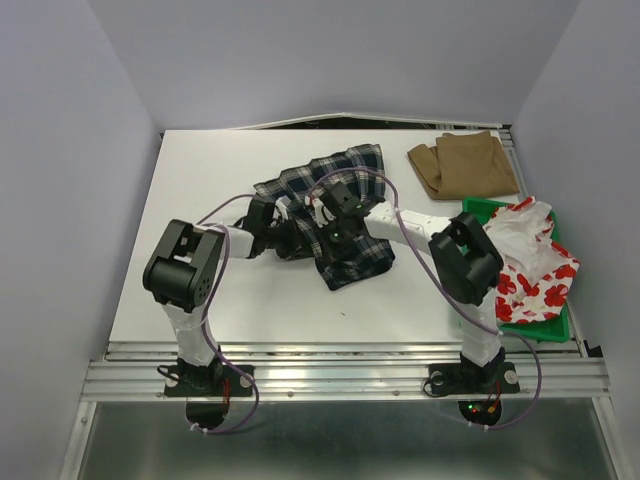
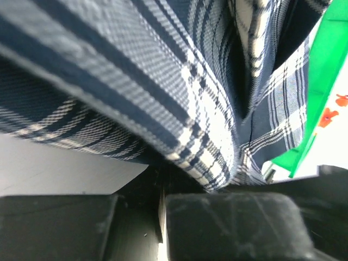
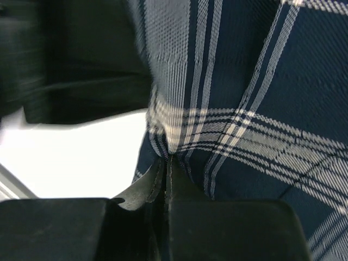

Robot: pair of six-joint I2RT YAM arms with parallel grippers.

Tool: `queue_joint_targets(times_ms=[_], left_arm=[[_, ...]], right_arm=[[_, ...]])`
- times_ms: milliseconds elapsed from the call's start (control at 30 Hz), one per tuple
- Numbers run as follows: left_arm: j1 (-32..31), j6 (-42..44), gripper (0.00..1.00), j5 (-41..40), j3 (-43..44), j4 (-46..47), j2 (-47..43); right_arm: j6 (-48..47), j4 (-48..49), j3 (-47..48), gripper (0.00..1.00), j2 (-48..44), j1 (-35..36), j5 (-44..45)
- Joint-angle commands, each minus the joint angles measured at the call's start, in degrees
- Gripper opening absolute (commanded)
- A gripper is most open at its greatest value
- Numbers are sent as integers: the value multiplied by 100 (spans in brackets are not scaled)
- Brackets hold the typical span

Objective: Fold and stack the skirts
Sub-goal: Fold the skirt

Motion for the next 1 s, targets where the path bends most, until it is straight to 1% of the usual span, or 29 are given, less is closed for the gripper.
queue_joint_targets(times_ms=[0,33,100,133,167,200,233,300,333,367,400,467,500,533,567,600,633,700,733,767,800,867,900,933,967], left_arm=[[288,813,28,-134,322,-848,-540],[341,990,30,-134,375,-1320,-706],[604,1472,34,-117,507,-1815,-934],[701,1606,36,-99,534,-2217,-1032],[815,1729,39,-142,577,-2404,-1111],[921,1835,40,-143,691,-2571,-1208],[1166,2001,41,-143,753,-2869,-1382],[1395,2143,45,-152,911,-3064,-1620],[1501,2213,47,-152,947,-3169,-1883],[1659,2336,48,-169,982,-3197,-2016],[1712,2415,52,-187,1008,-3188,-2165],[1731,2591,56,-248,1017,-3144,-2552],[1731,2714,60,-240,991,-3083,-2684],[1731,2784,64,-248,974,-2943,-2920],[1722,2855,68,-301,965,-2855,-3027],[1730,3012,73,-310,982,-2776,-3115],[1722,3118,76,-223,1000,-2662,-3255],[1643,3294,76,-118,1026,-2573,-3361],[1573,3399,74,-64,1026,-2495,-3440],[1503,3409,70,-12,1017,-2433,-3476],[1415,3383,63,111,965,-2380,-3511],[1038,3225,57,234,895,-2196,-3511],[871,3172,55,244,842,-2151,-3485],[530,3041,53,270,815,-2021,-3389],[361,2970,48,314,772,-1941,-3336]], right_arm=[[245,473,-154,1,336,50,-449],[281,534,-128,1,380,50,-476],[316,596,-66,1,503,50,-493],[334,614,30,1,538,50,-493],[360,640,83,1,565,50,-493],[421,667,127,1,582,50,-485],[439,719,180,1,609,-3,-502],[509,763,355,1,618,-3,-616],[570,798,417,1,618,-3,-677],[589,799,496,3,626,-3,-826],[623,781,679,15,627,-3,-888],[598,772,847,29,565,-3,-985],[571,772,961,36,426,-3,-977],[528,755,1006,52,311,-3,-968],[484,720,1059,61,206,-73,-977],[422,667,1111,66,-39,-143,-977],[326,545,1199,72,-163,-144,-951],[220,456,1217,76,-444,-293,-924],[159,421,1191,77,-750,-432,-915],[149,421,1078,78,-893,-530,-924],[158,430,998,78,-1033,-626,-1002],[184,421,745,77,-1298,-925,-1326],[184,421,621,77,-1368,-1004,-1424],[106,421,498,75,-1464,-1127,-1556],[62,430,227,73,-1500,-1128,-1696]])
